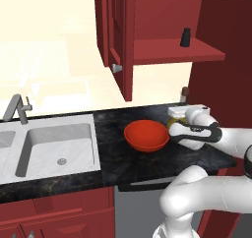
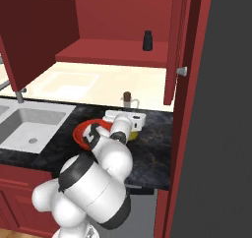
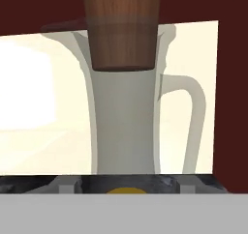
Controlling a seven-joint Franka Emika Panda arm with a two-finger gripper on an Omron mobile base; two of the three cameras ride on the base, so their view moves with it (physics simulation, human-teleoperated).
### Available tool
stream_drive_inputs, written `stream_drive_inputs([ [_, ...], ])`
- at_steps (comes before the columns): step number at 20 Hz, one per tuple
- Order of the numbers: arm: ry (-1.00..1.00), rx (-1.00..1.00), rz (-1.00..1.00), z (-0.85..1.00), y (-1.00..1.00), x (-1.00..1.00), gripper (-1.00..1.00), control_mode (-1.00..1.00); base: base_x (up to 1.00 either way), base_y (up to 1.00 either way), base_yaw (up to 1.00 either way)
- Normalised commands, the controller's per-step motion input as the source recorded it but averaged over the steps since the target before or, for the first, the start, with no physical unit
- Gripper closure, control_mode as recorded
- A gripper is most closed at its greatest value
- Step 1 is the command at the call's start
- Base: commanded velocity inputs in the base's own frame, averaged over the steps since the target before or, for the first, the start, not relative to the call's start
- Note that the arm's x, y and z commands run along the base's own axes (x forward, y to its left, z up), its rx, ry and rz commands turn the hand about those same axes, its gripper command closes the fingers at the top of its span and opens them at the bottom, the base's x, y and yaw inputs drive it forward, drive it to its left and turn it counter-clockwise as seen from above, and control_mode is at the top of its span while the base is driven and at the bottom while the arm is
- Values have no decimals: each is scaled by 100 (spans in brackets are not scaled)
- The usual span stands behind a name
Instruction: Retrieve the bottle and the shaker from the cabinet and place them next to the mixing bowl on the counter. Then add garlic from the fridge to the mixing bowl.
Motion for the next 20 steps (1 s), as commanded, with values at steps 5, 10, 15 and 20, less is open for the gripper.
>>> stream_drive_inputs([
  [5, -2, 0, -7, 1, -14, 29, 100, -100, 0, 0, 0],
  [10, 2, 0, -11, -9, -34, 35, 100, -100, 0, 0, 0],
  [15, 4, 0, -4, -23, -2, 2, 100, -100, 0, 0, 0],
  [20, 3, 0, -2, -37, 0, 0, 100, -100, 0, 0, 0],
])
